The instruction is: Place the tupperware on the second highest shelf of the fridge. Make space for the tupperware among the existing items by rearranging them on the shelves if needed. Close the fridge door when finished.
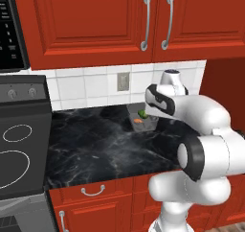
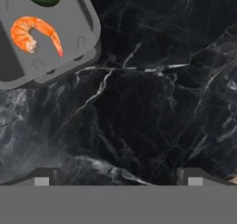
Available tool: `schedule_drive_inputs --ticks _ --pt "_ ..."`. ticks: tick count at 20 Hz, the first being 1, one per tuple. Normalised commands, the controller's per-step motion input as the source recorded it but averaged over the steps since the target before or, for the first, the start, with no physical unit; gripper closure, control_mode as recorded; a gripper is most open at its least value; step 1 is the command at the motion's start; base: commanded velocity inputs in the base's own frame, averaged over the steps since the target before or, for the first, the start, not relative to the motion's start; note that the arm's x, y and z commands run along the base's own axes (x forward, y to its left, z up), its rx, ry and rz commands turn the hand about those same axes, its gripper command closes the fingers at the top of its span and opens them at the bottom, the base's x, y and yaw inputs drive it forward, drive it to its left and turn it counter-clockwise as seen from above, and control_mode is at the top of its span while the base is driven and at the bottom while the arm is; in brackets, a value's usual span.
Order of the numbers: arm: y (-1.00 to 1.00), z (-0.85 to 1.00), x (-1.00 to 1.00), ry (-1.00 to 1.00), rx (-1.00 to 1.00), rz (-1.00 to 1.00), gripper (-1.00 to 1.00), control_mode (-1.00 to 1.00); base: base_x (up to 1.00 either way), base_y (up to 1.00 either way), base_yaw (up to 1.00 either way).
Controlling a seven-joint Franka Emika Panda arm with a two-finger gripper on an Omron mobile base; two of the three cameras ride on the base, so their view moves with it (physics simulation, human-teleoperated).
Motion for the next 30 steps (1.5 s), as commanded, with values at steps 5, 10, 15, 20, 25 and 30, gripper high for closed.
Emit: schedule_drive_inputs --ticks 5,10,15,20,25,30 --pt "0.00 -0.16 0.28 0.16 0.00 -0.04 -1.00 -1.00 0.00 0.00 0.00" --pt "0.00 -0.18 0.35 0.11 0.00 -0.03 -1.00 -1.00 0.00 0.00 0.00" --pt "-0.01 -0.30 0.30 0.01 0.00 -0.01 -1.00 -1.00 0.00 0.00 0.00" --pt "-0.01 -0.40 0.24 0.00 0.00 -0.01 -1.00 -1.00 0.00 0.00 0.00" --pt "-0.01 -0.41 0.28 0.00 0.00 -0.03 -1.00 -1.00 0.00 0.00 0.00" --pt "-0.04 -0.23 0.32 -0.03 0.00 -0.03 -1.00 -1.00 0.00 0.00 0.00"
